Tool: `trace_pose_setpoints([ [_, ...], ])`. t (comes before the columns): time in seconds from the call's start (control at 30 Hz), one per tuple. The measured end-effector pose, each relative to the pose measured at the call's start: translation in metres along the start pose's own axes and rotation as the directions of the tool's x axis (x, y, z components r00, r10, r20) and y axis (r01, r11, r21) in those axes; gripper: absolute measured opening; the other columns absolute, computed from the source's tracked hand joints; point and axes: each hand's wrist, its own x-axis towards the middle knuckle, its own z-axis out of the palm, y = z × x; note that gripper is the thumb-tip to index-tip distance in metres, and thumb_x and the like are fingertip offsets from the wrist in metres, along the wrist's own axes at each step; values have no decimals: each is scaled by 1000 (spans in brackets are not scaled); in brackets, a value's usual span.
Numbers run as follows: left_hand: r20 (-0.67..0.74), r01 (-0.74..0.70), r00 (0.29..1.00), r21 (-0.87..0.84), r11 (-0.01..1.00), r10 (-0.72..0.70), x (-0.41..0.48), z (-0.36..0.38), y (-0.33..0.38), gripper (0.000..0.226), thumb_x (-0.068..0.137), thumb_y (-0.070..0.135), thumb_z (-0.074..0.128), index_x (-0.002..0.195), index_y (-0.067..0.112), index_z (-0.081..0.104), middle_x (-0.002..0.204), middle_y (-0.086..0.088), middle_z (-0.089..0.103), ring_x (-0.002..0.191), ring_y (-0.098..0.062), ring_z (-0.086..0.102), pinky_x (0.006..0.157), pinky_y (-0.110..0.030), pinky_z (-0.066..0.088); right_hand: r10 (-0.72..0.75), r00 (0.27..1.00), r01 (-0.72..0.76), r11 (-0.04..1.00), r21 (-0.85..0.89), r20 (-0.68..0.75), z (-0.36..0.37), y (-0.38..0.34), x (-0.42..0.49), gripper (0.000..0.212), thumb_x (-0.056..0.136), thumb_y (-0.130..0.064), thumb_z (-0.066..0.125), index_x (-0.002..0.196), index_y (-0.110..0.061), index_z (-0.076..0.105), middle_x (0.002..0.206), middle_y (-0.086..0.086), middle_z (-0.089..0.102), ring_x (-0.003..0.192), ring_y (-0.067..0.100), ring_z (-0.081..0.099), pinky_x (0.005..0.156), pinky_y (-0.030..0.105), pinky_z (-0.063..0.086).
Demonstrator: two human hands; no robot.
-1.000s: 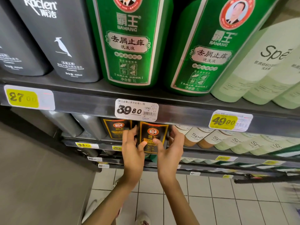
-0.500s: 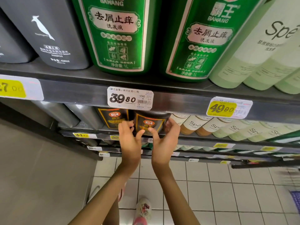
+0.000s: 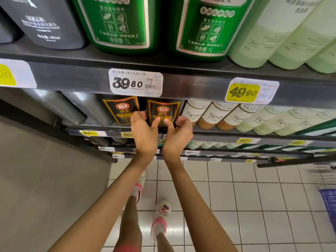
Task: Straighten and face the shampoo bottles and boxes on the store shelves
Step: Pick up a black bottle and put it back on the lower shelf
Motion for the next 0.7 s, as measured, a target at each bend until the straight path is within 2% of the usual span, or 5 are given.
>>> trace_pose_setpoints([
  [0.2,25,10,1000,-21,1000,-9,-1,1,6,33,82,9,68,106,-4,50,110,-17,53,101,-25,54,89,-34,46,-3,995,0,1000,27,98,-5,-3,7,25,79,-8,74,98,-6,59,92,6,60,86,15,56,82,26,49],
  [0.3,115,30,993,-73,997,-21,-6,-10,5,31,85,3,62,113,-5,51,114,-19,56,108,-25,56,90,-24,45,-143,977,139,990,37,156,-31,-3,-1,22,84,-4,67,104,-1,59,101,14,62,95,23,60,88,34,51],
  [0.43,278,-23,960,-29,999,30,-19,-30,0,25,88,0,56,111,-10,59,107,-27,64,104,-36,60,88,-30,46,-285,956,282,958,43,65,-68,-26,9,44,83,-7,68,123,0,51,113,6,55,109,19,54,98,33,46],
  [0.6,360,8,933,-18,1000,-1,-35,-48,0,27,90,5,56,115,-1,61,109,-13,65,100,-15,59,78,-7,39,-474,855,506,852,-134,212,-78,-56,36,51,81,-9,70,124,6,48,123,22,52,119,31,47,106,36,34],
  [0.7,367,36,930,-55,998,-13,-42,-60,1,25,90,7,56,113,3,63,105,-6,66,96,-10,58,81,-11,40,-464,821,543,814,-206,332,-73,-61,45,46,85,-10,67,124,7,49,125,23,53,119,35,46,106,36,31],
])
